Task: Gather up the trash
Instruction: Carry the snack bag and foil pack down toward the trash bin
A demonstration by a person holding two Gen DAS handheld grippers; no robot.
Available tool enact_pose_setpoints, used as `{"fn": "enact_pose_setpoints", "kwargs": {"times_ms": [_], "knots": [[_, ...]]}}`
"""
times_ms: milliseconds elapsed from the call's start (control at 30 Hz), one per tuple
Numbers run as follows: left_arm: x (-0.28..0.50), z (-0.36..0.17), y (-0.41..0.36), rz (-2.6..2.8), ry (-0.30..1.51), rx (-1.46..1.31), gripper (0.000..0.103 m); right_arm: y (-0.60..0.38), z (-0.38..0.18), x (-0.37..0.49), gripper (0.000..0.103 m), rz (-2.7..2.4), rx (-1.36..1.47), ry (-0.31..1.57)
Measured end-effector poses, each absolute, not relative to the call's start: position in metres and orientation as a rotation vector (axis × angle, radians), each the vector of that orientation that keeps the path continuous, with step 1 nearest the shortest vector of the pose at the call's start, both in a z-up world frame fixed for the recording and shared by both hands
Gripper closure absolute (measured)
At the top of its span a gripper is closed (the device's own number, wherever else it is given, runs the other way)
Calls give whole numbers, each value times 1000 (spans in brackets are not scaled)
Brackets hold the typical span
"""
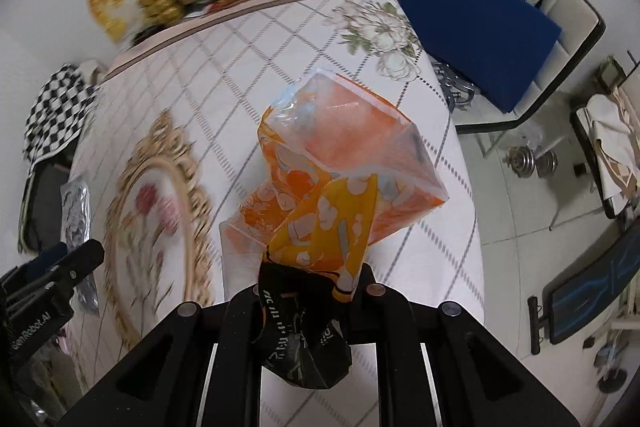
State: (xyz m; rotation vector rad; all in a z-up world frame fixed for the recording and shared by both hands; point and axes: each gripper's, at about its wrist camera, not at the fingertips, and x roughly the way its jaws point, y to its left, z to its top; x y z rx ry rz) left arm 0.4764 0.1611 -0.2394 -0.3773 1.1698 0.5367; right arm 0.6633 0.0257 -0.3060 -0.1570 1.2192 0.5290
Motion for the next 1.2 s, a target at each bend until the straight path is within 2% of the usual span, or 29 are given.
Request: {"fn": "enact_pose_setpoints", "kwargs": {"times_ms": [233,433,567,667,900,1067,1200], "knots": [[380,-208,143,484,1103,-395,42,-3,-264,564,89,580,-138,1175],[274,-186,120,419,1040,-418,42,-38,-229,433,89,622,-126,1127],[188,-183,107,361,1044,-431,42,-64,-221,336,89,604,-115,1112],[134,-189,98,321,1079,-433,42,-86,-231,262,89,593,-75,1168],[47,-249,81,262,1244,-474,42,-129,-299,131,89,570,-69,1352],[7,-335,70,261,1377,-548,42,-144,-383,82,89,552,-102,1501],[-6,-414,63,263,1449,-616,42,-146,-473,59,89,539,-165,1569]]}}
